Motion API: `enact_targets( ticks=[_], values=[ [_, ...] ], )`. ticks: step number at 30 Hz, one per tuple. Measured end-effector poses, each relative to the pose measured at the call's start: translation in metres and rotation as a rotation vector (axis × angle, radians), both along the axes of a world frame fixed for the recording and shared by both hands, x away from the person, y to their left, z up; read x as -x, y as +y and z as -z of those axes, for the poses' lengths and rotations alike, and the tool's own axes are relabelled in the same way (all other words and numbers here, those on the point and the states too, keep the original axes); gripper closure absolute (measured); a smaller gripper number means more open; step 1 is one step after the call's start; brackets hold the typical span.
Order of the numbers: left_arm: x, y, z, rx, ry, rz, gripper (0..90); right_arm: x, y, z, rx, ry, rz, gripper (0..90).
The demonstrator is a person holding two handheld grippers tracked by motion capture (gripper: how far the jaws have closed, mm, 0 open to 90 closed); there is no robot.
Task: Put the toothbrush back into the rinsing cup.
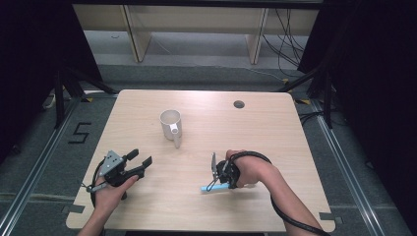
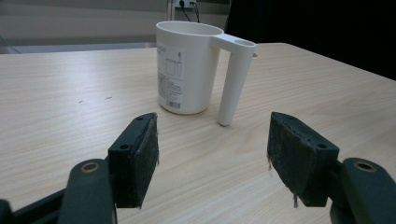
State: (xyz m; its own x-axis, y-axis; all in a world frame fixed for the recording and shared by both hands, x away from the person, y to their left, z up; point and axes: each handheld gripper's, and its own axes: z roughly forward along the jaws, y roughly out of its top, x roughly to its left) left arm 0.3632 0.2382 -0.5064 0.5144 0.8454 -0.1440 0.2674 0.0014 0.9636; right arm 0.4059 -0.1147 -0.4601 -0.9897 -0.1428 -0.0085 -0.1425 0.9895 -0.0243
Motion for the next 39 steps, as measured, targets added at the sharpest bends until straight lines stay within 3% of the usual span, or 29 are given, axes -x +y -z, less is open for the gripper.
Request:
enact_targets(
  ticks=[4,5,8,10,17,19,27,28,29,33,35,39],
  values=[
    [0.001,-0.003,-0.005,-0.002,-0.001,0.021,33.1,0.000,0.001,-0.004,0.007,-0.006,0.013,79.2],
    [0.001,-0.004,-0.008,-0.002,-0.004,0.030,33.1,-0.002,0.003,-0.005,0.007,-0.003,-0.010,79.2],
    [0.002,-0.005,-0.011,0.003,-0.004,0.044,33.1,-0.001,0.002,-0.005,-0.005,0.011,0.020,79.2],
    [0.002,-0.008,-0.013,0.004,-0.016,0.064,33.2,-0.002,0.004,-0.008,0.002,-0.004,0.005,79.2],
    [0.001,-0.021,-0.023,-0.028,-0.015,0.122,33.5,-0.003,0.009,-0.020,0.012,-0.011,0.004,79.3],
    [0.000,-0.024,-0.024,-0.028,-0.008,0.143,33.6,-0.004,0.010,-0.021,-0.016,-0.004,0.000,79.3],
    [-0.004,-0.037,-0.028,-0.035,0.003,0.199,33.7,-0.007,0.017,-0.030,-0.006,-0.012,-0.006,79.3],
    [-0.004,-0.039,-0.029,-0.033,0.001,0.203,33.7,-0.009,0.017,-0.030,-0.010,-0.017,-0.035,79.3],
    [-0.005,-0.040,-0.030,-0.038,-0.001,0.215,33.7,-0.010,0.017,-0.029,-0.038,-0.002,-0.034,79.3],
    [-0.006,-0.046,-0.031,-0.034,-0.010,0.244,33.7,-0.009,0.019,-0.035,-0.019,-0.010,-0.012,79.3],
    [-0.005,-0.048,-0.033,-0.039,-0.003,0.252,33.7,-0.012,0.020,-0.036,-0.032,-0.013,-0.036,79.3],
    [-0.005,-0.052,-0.034,-0.044,-0.007,0.266,33.7,-0.013,0.023,-0.040,-0.029,-0.017,-0.029,79.3]
  ],
)
